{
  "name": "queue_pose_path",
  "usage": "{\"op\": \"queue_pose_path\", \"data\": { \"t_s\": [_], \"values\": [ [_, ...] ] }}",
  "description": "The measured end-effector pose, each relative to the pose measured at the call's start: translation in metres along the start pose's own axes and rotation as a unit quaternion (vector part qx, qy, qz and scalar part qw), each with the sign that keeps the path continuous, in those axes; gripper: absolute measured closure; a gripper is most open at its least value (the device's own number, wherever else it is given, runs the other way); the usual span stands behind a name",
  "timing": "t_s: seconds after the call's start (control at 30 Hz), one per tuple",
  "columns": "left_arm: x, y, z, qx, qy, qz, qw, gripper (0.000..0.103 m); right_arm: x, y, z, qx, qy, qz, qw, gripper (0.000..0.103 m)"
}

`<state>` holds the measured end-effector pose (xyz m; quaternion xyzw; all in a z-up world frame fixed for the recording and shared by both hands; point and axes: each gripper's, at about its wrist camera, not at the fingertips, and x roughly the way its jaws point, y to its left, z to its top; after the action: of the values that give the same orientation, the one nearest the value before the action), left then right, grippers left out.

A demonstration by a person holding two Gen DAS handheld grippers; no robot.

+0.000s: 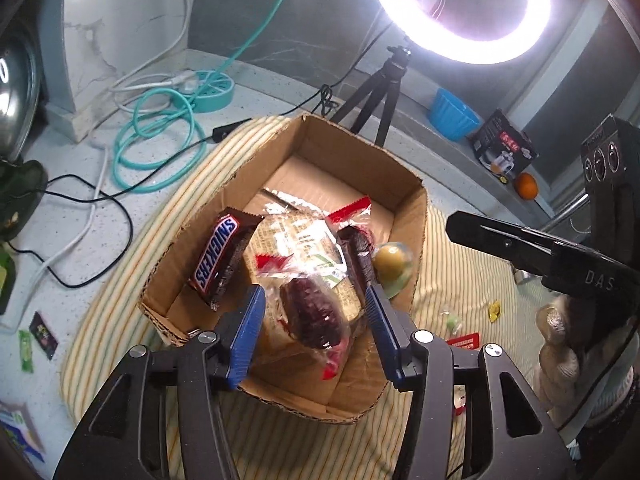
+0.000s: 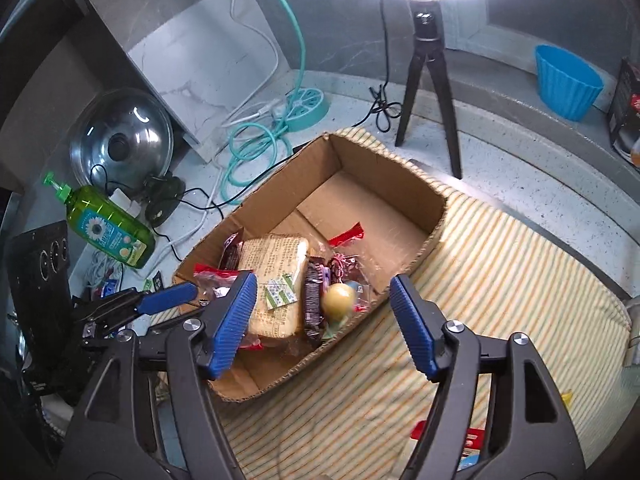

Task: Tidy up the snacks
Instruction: 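Carry both snacks into the box and open both tools, then grasp the small green candy with the left tool while the right tool grasps the pink candy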

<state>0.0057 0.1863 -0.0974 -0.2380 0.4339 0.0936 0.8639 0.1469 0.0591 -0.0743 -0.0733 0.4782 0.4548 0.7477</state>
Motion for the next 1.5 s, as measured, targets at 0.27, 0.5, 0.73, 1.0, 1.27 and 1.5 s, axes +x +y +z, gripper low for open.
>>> {"op": "queue_pose_path", "data": {
  "t_s": [0.27,0.5,0.73,1.0,1.27,1.5],
  "values": [
    [-0.006,-0.014,0.002,0.014,-0.011,-0.006,0.9998,0.052,-0.027,-0.020,-0.004,0.017,-0.022,-0.016,0.999,0.025],
    [-0.010,-0.034,-0.002,0.032,-0.012,-0.020,0.9992,0.052,-0.053,-0.037,-0.017,0.030,-0.035,-0.030,0.998,0.025],
    [-0.010,-0.055,-0.009,0.048,-0.003,-0.042,0.9980,0.052,-0.087,-0.059,-0.037,0.049,-0.044,-0.046,0.997,0.025],
    [-0.003,-0.091,-0.019,0.080,0.011,-0.070,0.9943,0.052,-0.126,-0.089,-0.071,0.073,-0.048,-0.068,0.994,0.025],
    [0.022,-0.127,-0.034,0.110,0.046,-0.091,0.9887,0.052,-0.137,-0.129,-0.120,0.109,-0.025,-0.081,0.990,0.033],
    [0.056,-0.144,-0.046,0.103,0.085,-0.102,0.9858,0.056,-0.123,-0.142,-0.153,0.108,0.006,-0.090,0.990,0.036]
  ]
}}
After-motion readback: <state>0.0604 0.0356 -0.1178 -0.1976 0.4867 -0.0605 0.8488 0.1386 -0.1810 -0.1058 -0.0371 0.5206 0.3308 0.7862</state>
